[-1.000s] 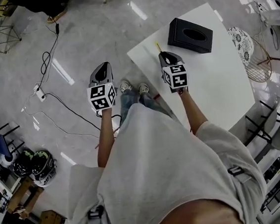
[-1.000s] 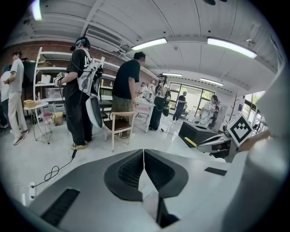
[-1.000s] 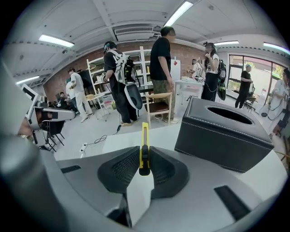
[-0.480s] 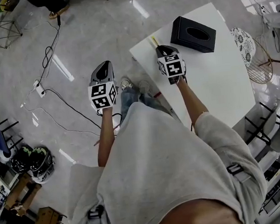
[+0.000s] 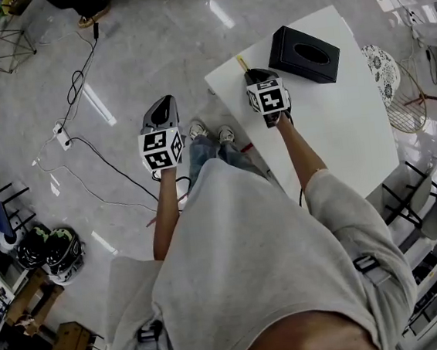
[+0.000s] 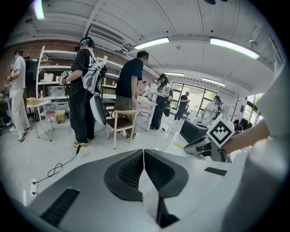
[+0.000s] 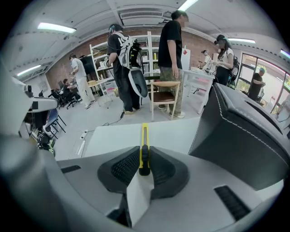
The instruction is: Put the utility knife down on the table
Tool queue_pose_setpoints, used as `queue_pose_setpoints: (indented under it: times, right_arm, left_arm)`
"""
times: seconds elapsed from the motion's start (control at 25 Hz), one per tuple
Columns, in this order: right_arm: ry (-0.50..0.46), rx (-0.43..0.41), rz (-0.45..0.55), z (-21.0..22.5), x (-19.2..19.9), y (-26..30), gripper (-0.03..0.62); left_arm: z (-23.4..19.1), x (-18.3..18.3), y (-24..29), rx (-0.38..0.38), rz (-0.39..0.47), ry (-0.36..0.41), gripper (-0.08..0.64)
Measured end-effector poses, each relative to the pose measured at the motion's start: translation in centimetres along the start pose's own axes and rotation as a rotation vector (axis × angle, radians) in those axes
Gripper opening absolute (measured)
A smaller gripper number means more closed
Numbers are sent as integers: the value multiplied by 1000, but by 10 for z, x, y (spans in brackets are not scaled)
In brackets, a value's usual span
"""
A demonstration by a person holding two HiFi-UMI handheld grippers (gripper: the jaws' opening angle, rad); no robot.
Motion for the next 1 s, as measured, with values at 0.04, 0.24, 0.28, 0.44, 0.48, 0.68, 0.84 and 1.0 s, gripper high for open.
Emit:
queue_pose_setpoints:
  times: [0.04, 0.24, 0.28, 0.44, 0.48, 0.68, 0.84, 1.0]
  right_arm:
    - [2, -4, 0, 0, 0, 0, 83]
    - [-10, -24, -10, -1, 1, 3, 83]
    - [-16, -26, -11, -1, 1, 3, 83]
    - [-35, -50, -15, -3, 0, 2, 86]
    - [-38, -63, -15, -4, 0, 3, 122]
    - [-56, -100, -4, -12, 1, 2, 179]
    - [-70, -83, 13, -11, -4, -5, 179]
    - [-79, -58, 54, -9, -10, -16, 179]
  left_arm:
    - [0, 0, 0, 1, 1, 0, 23]
    - [1, -1, 3, 7, 4, 3, 23]
    - [1, -2, 3, 8, 4, 4, 23]
    - [4, -4, 2, 11, 5, 6, 23]
    - [4, -5, 2, 11, 5, 6, 23]
    - [5, -6, 1, 11, 11, 13, 23]
    - [6, -11, -3, 10, 19, 16, 23]
    - [7, -15, -5, 9, 30, 19, 23]
Point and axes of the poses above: the fingertips, and each gripper's own axes: y forward along the fingers, z to its right, x out of its underside, the point moved 3 cm from there along -y, backward along the fingers, and after that the axes turned 2 degrees about -y, right-handed, at the moved point
